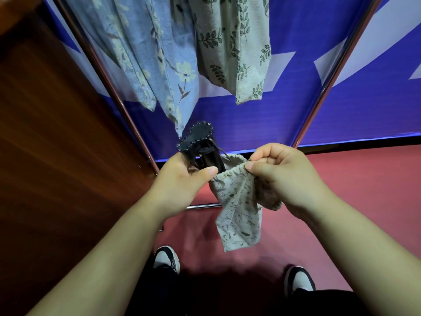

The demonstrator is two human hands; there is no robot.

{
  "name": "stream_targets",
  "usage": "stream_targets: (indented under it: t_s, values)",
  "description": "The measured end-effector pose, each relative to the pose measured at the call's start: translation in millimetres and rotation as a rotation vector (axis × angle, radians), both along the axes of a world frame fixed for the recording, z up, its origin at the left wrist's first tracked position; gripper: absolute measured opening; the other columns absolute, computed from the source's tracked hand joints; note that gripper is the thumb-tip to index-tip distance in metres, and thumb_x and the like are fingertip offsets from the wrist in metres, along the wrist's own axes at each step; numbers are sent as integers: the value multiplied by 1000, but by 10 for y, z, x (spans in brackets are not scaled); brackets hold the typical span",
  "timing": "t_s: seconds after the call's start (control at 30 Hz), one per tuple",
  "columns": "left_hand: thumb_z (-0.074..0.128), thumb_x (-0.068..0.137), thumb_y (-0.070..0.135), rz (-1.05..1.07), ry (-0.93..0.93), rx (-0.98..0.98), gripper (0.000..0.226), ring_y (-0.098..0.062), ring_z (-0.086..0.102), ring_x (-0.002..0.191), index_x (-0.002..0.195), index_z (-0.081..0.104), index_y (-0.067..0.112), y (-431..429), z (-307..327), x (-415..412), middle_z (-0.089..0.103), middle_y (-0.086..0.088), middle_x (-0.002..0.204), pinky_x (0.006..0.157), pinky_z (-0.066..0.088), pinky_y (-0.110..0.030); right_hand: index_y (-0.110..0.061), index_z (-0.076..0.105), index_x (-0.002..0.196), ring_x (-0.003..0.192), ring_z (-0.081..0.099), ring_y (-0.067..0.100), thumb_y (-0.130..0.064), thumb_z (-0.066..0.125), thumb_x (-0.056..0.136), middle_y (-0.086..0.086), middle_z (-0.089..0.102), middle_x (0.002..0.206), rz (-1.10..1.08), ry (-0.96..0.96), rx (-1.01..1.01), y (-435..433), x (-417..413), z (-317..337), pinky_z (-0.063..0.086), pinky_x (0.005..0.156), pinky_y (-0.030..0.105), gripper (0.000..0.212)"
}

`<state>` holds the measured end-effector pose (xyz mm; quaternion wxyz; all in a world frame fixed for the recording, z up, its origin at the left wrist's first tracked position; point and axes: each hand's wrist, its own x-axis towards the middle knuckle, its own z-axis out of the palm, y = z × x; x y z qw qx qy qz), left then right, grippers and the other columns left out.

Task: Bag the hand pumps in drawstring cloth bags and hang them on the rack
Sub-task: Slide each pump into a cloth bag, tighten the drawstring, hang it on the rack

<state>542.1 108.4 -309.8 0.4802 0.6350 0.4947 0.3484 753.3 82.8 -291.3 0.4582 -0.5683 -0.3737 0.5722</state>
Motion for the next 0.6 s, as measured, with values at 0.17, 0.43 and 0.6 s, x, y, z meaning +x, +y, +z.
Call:
stream_targets:
  t_s: [0.17,0.43,0.6]
  values:
    - [72,81,20,39,-32,72,41,-21,70,106,119,64,7,24,-15,-32,76,-1,108,98,55,-36,-14,62,75,38,36,13,4,68,88,2,51,56,11,-16,77,-9,-10,-5,30,43,19,23]
    - [70,82,18,-43,-40,52,24,-20,71,107,106,71,19,2,-33,-6,75,-3,108,97,54,-32,-18,65,73,47,44,10,1,72,86,-3,56,61,32,-105,151,-24,-53,16,35,44,19,24]
    - [73,80,32,-102,-66,-16,27,-15,67,115,107,73,38,17,-66,-26,75,3,114,107,49,-36,-15,65,77,48,44,10,0,74,85,-2,57,64,51,-125,164,-51,-61,40,37,44,18,20]
